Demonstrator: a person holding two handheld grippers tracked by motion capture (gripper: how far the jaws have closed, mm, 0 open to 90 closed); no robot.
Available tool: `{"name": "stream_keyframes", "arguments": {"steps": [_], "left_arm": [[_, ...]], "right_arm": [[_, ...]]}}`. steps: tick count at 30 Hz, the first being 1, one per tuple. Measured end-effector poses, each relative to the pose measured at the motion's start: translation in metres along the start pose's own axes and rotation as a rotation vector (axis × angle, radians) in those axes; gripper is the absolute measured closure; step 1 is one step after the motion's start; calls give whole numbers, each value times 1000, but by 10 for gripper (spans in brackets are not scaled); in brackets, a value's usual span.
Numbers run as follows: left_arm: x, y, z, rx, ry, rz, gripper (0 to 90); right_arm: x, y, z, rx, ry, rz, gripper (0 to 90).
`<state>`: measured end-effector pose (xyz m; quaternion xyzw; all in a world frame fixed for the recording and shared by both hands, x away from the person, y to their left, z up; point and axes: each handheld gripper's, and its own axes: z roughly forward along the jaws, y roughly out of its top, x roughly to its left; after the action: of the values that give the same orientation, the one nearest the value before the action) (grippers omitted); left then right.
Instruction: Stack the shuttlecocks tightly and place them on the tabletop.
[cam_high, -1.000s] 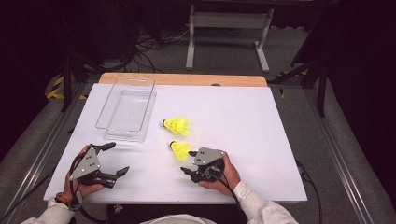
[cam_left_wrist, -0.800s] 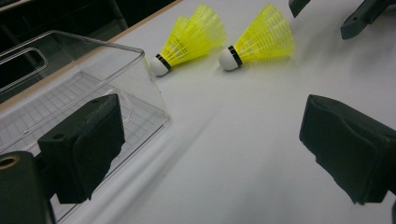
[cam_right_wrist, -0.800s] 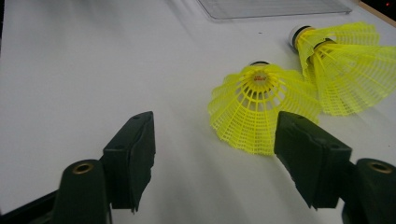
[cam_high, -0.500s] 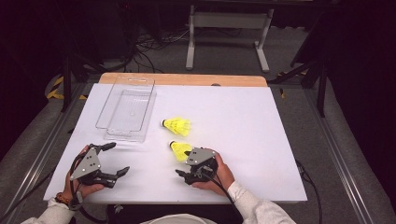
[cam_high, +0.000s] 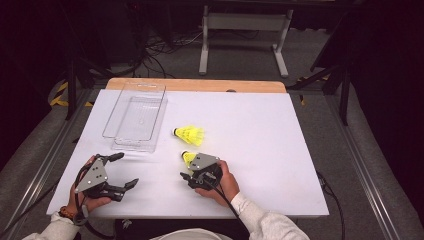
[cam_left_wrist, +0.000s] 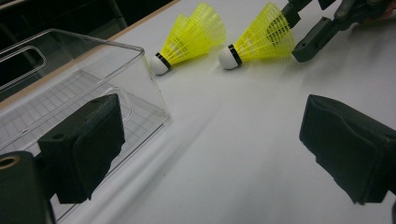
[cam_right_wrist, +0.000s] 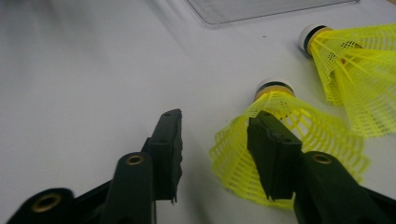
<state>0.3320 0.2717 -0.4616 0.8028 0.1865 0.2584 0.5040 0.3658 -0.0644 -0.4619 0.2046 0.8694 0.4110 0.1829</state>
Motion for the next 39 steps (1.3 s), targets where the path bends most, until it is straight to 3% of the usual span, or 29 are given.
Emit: {"name": "stream_keyframes", "arguments": {"steps": [13,27,39], "left_arm": [[0,0,0,1,0,0,75],[0,0,-1,-4,7,-3,75],[0,1,-2,-5,8,-1,74]], "right_arm": [[-4,-1,-7,-3,-70,20,891],[-12,0,-23,-23,-77,-2,900],[-20,1,-55,-85,-91,-15,900]]}}
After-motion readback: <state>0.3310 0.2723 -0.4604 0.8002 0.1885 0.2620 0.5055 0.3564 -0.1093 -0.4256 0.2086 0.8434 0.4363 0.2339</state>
